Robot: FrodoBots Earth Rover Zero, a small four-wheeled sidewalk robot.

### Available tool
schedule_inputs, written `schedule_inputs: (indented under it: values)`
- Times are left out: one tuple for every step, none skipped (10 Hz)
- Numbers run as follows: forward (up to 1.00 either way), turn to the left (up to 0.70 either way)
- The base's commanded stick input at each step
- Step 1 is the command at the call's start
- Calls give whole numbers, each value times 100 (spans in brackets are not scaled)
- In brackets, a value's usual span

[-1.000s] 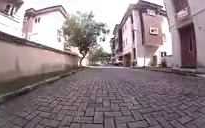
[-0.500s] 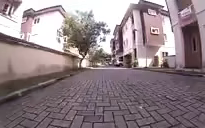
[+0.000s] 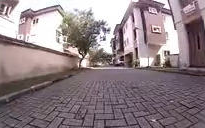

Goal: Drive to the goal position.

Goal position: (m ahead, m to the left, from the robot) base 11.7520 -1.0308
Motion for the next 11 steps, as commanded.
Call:
schedule_inputs:
  values:
    - [69,3]
    - [69,3]
    - [69,3]
    - [69,3]
    - [69,3]
    - [69,3]
    - [69,3]
    - [69,3]
    - [69,3]
    - [69,3]
    - [69,3]
